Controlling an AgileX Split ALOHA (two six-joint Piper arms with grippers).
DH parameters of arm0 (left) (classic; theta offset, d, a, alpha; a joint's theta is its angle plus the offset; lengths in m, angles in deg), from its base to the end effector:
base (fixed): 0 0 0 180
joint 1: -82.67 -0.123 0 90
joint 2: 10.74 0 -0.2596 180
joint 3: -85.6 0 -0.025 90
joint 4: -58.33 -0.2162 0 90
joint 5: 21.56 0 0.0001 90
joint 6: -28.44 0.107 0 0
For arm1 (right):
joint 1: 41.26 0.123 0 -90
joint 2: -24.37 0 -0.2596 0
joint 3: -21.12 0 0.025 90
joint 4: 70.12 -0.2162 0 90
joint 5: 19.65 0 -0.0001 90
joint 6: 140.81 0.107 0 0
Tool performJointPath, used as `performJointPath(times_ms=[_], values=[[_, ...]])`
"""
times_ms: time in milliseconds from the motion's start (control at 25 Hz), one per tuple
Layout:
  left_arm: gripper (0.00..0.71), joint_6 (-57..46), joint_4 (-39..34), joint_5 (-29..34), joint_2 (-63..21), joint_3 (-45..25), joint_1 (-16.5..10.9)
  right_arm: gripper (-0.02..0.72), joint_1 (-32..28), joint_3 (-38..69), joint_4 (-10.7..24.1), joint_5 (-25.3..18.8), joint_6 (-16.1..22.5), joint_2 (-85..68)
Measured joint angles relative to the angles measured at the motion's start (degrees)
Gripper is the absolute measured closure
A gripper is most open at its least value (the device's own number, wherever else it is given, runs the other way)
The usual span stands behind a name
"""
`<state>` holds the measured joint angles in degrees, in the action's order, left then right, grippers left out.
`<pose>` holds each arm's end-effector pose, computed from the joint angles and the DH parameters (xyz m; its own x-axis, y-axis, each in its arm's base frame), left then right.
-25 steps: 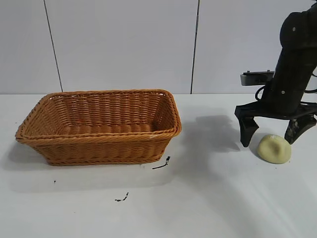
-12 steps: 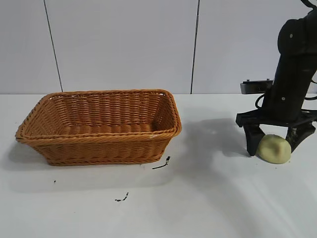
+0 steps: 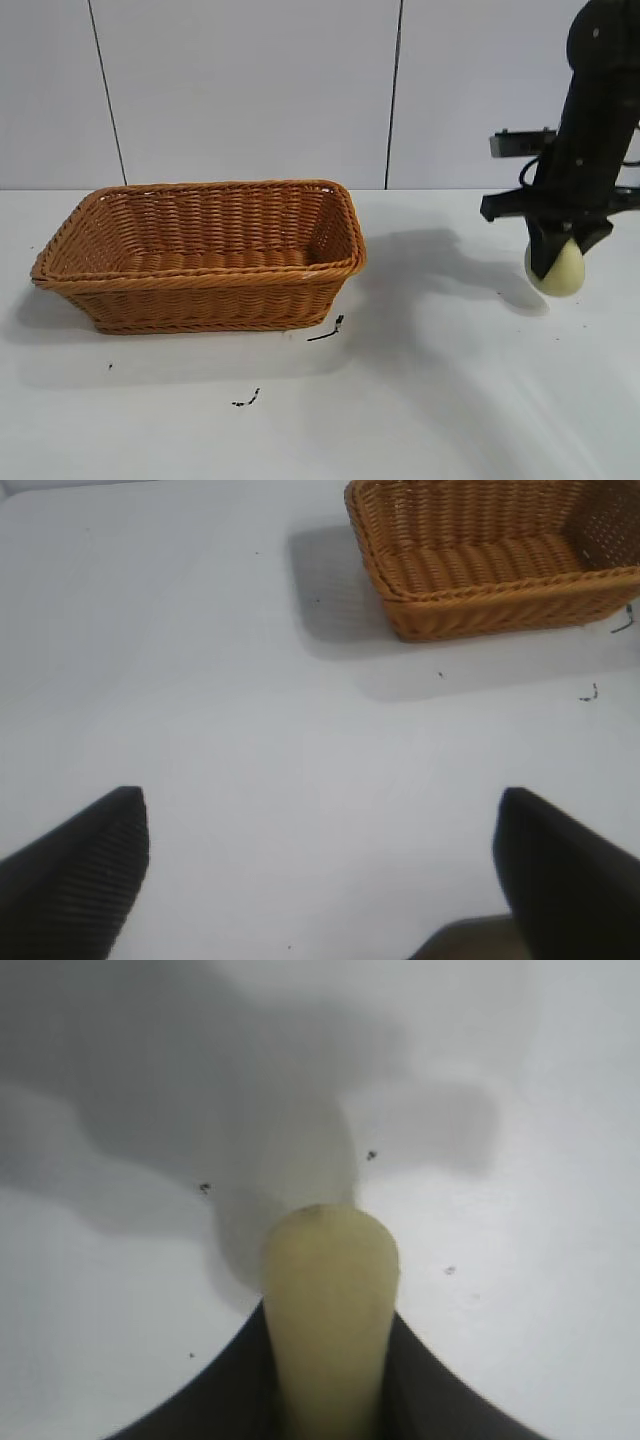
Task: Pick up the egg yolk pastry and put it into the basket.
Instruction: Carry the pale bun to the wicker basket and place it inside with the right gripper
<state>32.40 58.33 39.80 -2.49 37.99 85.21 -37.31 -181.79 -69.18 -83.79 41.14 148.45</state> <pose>0.0031 -0.0001 0.2532 -0.4528 0.0892 -0.8871 0.0758 0.9952 0.0614 0.3886 0.0253 0.2171 -0.9664 -0.0398 -0.2539 -0.0392 0.9992 -0.0075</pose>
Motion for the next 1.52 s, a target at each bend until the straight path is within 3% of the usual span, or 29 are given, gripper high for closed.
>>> performJointPath(times_ms=[240,880,960,1280,1520], values=[[0.014,0.0,0.0,0.0,0.0,0.0,0.0,0.588,3.2,-6.6,0.3,-3.9,0.0,0.0],[0.014,0.0,0.0,0.0,0.0,0.0,0.0,0.588,27.5,-27.7,0.1,-5.0,1.1,13.3],[0.014,0.0,0.0,0.0,0.0,0.0,0.0,0.588,29.4,-29.2,0.0,-4.4,1.1,15.9],[0.014,0.0,0.0,0.0,0.0,0.0,0.0,0.588,33.1,-29.6,0.0,6.7,1.1,24.2],[0.014,0.0,0.0,0.0,0.0,0.0,0.0,0.561,33.2,-29.6,0.1,7.5,1.1,27.4]])
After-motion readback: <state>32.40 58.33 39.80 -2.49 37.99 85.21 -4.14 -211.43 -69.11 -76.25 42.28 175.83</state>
